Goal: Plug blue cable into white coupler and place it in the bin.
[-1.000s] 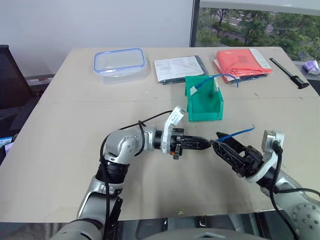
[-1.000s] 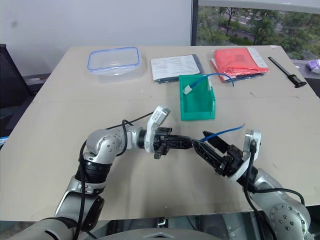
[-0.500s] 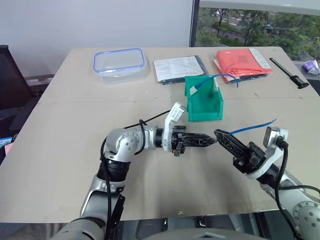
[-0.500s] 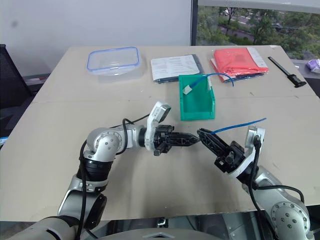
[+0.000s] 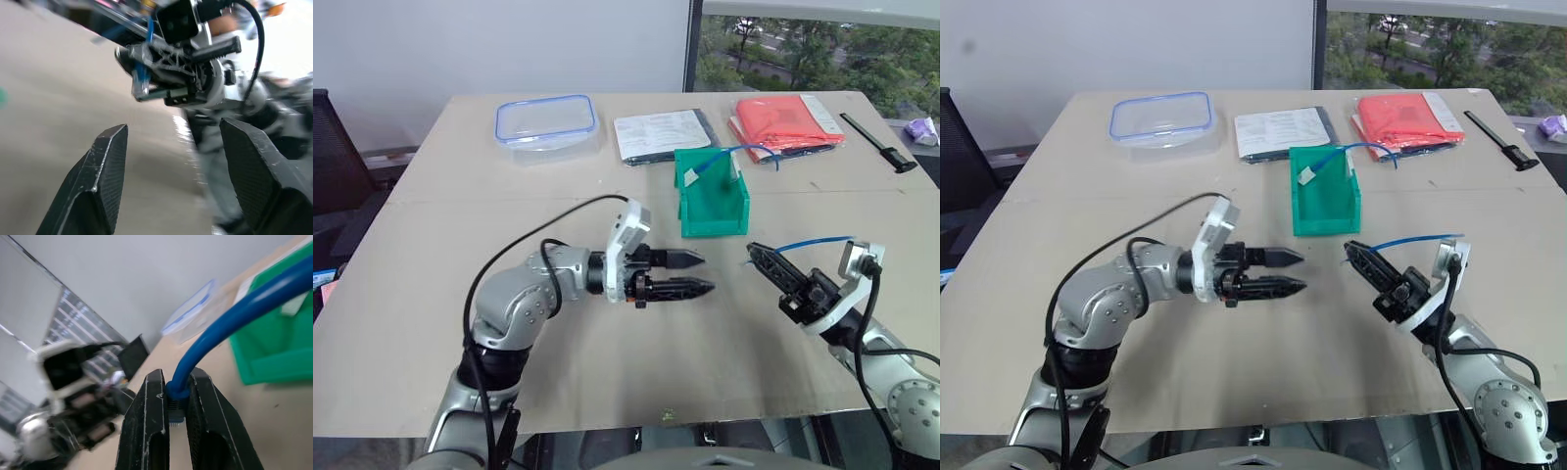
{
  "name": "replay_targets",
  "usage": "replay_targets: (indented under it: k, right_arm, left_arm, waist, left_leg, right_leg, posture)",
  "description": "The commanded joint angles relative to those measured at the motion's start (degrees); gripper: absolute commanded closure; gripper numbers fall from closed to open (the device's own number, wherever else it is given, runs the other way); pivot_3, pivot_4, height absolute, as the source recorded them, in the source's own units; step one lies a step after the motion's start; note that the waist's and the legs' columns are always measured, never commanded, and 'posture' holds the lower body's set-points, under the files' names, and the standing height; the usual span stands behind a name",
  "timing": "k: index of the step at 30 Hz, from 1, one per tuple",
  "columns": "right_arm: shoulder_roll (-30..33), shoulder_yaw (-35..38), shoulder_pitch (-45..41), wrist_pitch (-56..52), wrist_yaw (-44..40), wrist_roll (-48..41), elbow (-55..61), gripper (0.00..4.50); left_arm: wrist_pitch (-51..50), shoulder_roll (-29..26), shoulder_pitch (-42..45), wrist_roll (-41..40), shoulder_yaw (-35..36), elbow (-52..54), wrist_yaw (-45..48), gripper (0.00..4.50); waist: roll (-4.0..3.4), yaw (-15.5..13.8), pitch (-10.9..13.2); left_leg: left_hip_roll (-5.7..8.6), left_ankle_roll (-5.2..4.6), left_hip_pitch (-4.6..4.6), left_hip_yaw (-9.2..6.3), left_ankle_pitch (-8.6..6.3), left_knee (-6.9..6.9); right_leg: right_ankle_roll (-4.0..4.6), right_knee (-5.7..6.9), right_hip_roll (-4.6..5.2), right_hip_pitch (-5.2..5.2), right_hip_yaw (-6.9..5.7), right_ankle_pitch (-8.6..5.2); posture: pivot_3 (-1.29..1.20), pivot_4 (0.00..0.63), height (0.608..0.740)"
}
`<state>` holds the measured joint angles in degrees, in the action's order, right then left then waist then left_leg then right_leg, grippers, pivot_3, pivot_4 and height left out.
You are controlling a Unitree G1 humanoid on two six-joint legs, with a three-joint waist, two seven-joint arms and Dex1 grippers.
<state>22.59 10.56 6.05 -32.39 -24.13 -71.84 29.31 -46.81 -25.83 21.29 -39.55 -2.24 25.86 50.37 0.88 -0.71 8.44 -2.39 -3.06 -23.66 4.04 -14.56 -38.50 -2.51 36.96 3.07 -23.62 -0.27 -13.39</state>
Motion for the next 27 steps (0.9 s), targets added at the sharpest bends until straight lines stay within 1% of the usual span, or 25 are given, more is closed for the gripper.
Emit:
replay_targets:
  k: [1, 3, 5, 8, 9, 10, 11, 13, 15, 16, 17, 21, 27]
  right_arm:
    - [0.3, 0.2, -2.2, 2.3, -3.4, 5.0, -2.2, 4.50]
    - [0.4, -0.4, -3.0, 2.6, -5.1, 7.1, -3.8, 4.50]
    - [0.2, -0.9, -4.0, 2.6, -6.5, 8.7, -5.3, 4.50]
    - [-0.4, -2.4, -5.6, 2.4, -8.4, 11.2, -7.2, 4.50]
    - [-0.6, -2.8, -6.0, 2.1, -8.8, 11.6, -7.5, 4.50]
    - [-0.7, -3.1, -6.3, 1.9, -9.2, 12.2, -7.8, 4.50]
    - [-0.7, -3.4, -6.5, 1.7, -9.8, 12.6, -8.0, 4.50]
    - [-0.7, -3.7, -6.9, 1.6, -10.4, 13.4, -8.4, 4.50]
    - [-0.8, -3.6, -7.4, 1.4, -10.7, 13.7, -8.7, 4.50]
    - [-0.8, -3.4, -7.6, 1.2, -10.7, 13.8, -8.8, 4.50]
    - [-0.8, -3.4, -7.8, 1.1, -10.8, 13.8, -8.8, 4.50]
    - [-0.9, -3.1, -7.8, 0.9, -10.8, 14.2, -8.5, 4.50]
    - [-2.0, -2.9, -7.1, 1.2, -10.0, 14.9, -7.5, 4.50]
  left_arm:
    - [7.4, 3.2, -6.2, 5.7, 8.8, 9.2, -13.9, 1.51]
    - [9.1, 4.9, -10.9, 8.3, 11.5, 13.4, -20.3, 1.51]
    - [14.2, 4.3, -18.3, 15.8, 11.2, 17.6, -23.9, 1.51]
    - [22.9, 6.2, -32.5, 25.6, 12.5, 22.5, -29.6, 0.69]
    - [25.5, 7.1, -36.5, 28.7, 12.5, 23.4, -31.5, 0.24]
    - [27.6, 8.6, -40.2, 31.2, 12.5, 24.1, -33.8, 0.11]
    - [29.5, 10.7, -44.3, 32.9, 12.6, 24.3, -36.0, 0.11]
    - [31.5, 16.0, -51.3, 33.2, 13.4, 22.7, -39.5, 0.11]
    - [35.1, 18.9, -56.1, 33.8, 13.6, 18.9, -40.6, 0.11]
    - [36.9, 19.7, -57.1, 34.5, 13.3, 16.9, -40.8, 0.11]
    - [38.2, 20.1, -57.4, 34.9, 12.7, 15.2, -40.7, 0.11]
    - [39.1, 21.7, -55.1, 35.7, 12.3, 9.1, -42.8, 0.11]
    - [41.0, 20.9, -48.2, 37.6, 10.3, -0.4, -43.0, 0.11]
  waist:
    - [0.00, 0.0, 0.0]
    - [0.01, 0.2, 0.0]
    - [0.01, 0.1, 0.0]
    - [0.01, 0.3, 0.0]
    - [0.01, 0.2, 0.0]
    - [0.02, 0.0, 0.0]
    - [0.03, -0.1, 0.0]
    - [0.04, -0.3, 0.0]
    - [0.09, 0.0, -0.1]
    - [0.10, 0.0, -0.1]
    - [0.09, -0.1, -0.1]
    - [0.11, -0.2, 0.0]
    - [0.09, 0.0, -0.1]
  left_leg:
    - [-0.01, 0.00, 0.00, 0.01, 0.00, 0.00]
    - [-0.05, 0.00, 0.00, 0.06, 0.00, 0.03]
    - [-0.11, 0.00, -0.03, 0.04, 0.00, 0.03]
    - [-0.11, 0.01, 0.02, 0.11, -0.01, 0.11]
    - [-0.16, 0.01, 0.03, 0.14, -0.01, 0.11]
    - [-0.18, 0.01, 0.01, 0.13, -0.01, 0.11]
    - [-0.20, 0.01, 0.01, 0.12, -0.01, 0.11]
    - [-0.20, 0.01, 0.03, 0.11, -0.01, 0.08]
    - [-0.20, 0.01, 0.05, 0.23, -0.01, 0.06]
    - [-0.16, 0.00, 0.04, 0.24, -0.02, 0.05]
    - [-0.14, 0.00, 0.02, 0.23, -0.02, 0.05]
    - [-0.07, 0.00, -0.06, 0.08, -0.02, 0.05]
    - [-0.04, -0.02, -0.08, 0.12, -0.02, 0.08]
  right_leg:
    - [-0.01, 0.00, 0.02, 0.00, 0.02, 0.00]
    - [-0.02, -0.04, 0.03, 0.00, 0.08, 0.01]
    - [-0.03, -0.06, 0.03, -0.01, 0.04, 0.01]
    - [-0.01, -0.09, 0.02, -0.01, 0.08, 0.01]
    - [0.00, -0.11, 0.04, -0.01, 0.10, 0.00]
    - [0.01, -0.11, 0.05, -0.02, 0.09, 0.00]
    - [0.07, -0.11, 0.06, -0.02, 0.07, -0.03]
    - [0.23, -0.11, 0.17, 0.01, 0.04, -0.11]
    - [0.23, -0.11, 0.38, 0.02, 0.02, -0.12]
    - [0.23, -0.11, 0.57, 0.02, 0.01, -0.12]
    - [0.22, -0.11, 0.55, 0.00, -0.04, -0.12]
    - [0.22, -0.11, 0.49, -0.07, -0.30, -0.13]
    - [0.19, -0.13, 0.41, -0.05, -0.23, -0.13]
  posture:
    - [0.00, 0.150, 0.740]
    - [0.00, 0.150, 0.740]
    - [0.00, 0.150, 0.740]
    - [0.00, 0.150, 0.740]
    - [0.00, 0.150, 0.740]
    - [0.00, 0.150, 0.740]
    - [0.00, 0.150, 0.740]
    - [0.00, 0.150, 0.740]
    - [0.00, 0.150, 0.740]
    - [0.00, 0.150, 0.740]
    - [0.00, 0.150, 0.740]
    - [0.00, 0.150, 0.740]
    - [0.00, 0.150, 0.740]
